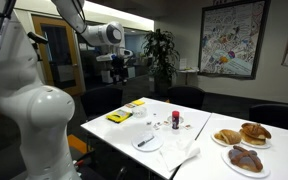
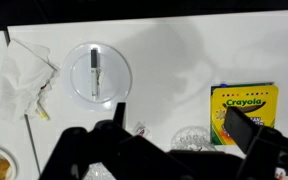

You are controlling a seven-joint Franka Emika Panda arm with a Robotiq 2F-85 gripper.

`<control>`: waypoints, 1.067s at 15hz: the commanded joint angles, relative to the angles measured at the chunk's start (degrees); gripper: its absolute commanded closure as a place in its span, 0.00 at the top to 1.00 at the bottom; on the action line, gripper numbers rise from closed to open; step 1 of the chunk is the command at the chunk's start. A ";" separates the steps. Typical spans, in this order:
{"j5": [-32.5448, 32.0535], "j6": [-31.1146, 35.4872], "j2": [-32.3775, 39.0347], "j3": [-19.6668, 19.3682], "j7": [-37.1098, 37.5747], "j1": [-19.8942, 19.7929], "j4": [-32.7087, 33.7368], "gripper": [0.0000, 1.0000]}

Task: Remove the marker from the white plate

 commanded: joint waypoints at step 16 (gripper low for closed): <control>-3.31 25.14 -4.63 -4.29 6.93 -2.14 -26.45 1.00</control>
